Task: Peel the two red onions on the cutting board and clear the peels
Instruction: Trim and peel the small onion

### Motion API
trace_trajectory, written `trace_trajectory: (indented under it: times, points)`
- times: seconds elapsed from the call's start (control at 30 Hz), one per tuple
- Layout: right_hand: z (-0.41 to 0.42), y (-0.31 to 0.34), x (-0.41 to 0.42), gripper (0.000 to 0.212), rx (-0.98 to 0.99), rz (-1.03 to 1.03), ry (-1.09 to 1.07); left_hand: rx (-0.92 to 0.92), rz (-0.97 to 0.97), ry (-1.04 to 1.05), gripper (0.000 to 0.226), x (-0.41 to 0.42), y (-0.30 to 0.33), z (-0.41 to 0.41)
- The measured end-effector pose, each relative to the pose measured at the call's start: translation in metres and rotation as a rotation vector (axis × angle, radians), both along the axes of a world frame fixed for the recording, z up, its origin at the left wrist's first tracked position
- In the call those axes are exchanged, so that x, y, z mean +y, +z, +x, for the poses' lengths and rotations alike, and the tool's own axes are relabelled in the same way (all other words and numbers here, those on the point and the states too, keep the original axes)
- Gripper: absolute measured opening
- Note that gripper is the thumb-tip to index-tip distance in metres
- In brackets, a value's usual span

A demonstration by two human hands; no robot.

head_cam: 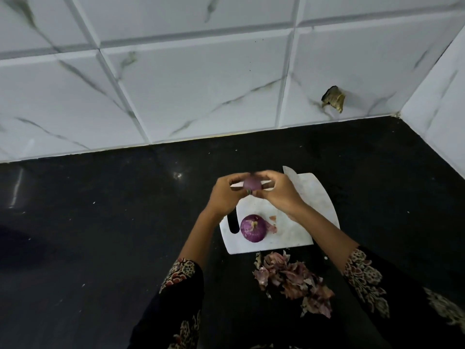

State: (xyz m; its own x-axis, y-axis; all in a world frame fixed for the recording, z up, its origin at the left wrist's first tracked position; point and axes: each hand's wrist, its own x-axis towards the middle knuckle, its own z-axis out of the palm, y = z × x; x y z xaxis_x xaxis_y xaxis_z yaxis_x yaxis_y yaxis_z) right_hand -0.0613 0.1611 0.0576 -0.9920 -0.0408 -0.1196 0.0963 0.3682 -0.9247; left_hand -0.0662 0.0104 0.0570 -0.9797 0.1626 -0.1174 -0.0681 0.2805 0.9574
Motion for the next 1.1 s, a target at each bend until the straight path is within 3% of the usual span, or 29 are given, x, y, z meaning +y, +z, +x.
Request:
trace_trajectory:
  times: [0.17, 0.4, 0.5, 0.63, 0.7, 0.8, 0.93, 1.0, 1.1]
  points:
    - [-0.002, -0.038, -0.006, 0.043, -0.105, 0.087, -0.023, -0.112, -0.094, -0.005, 0.042, 0.005, -0.039, 0.003]
    - [-0.009, -0.045, -0.004, 0.043, -0.084, 0.113, 0.025, -0.132, -0.174, 0.052, 0.043, 0.0, -0.047, -0.001]
    - [-0.005, -0.049, 0.014, 0.044, 0.051, 0.351, -0.005, -0.167, -0.141, 0.047, 0.047, -0.003, -0.047, 0.003]
    - [0.012, -0.062, 0.025, 0.073, 0.134, 0.909, 0.388, -0.168, -0.105, 0.023, 0.051, -0.001, -0.05, 0.013]
    - [0.026, -0.063, 0.024, 0.076, 0.171, 0.99, 0.462, -0.143, -0.098, 0.036, 0.049, 0.002, -0.051, 0.015]
    - [0.057, -0.065, 0.032, 0.076, 0.27, 1.022, 0.539, -0.156, -0.081, 0.053, 0.05, 0.004, -0.051, 0.016]
    - [0.103, -0.076, 0.05, 0.047, 0.451, 0.986, 0.599, -0.156, -0.091, 0.052, 0.052, 0.004, -0.051, 0.016]
    - [0.119, -0.068, 0.056, 0.047, 0.445, 0.871, 0.559, -0.166, -0.079, 0.071, 0.051, 0.005, -0.052, 0.017]
    - [0.121, -0.051, 0.062, 0.043, 0.297, 0.53, 0.286, -0.16, -0.068, 0.094, 0.05, 0.008, -0.054, 0.019]
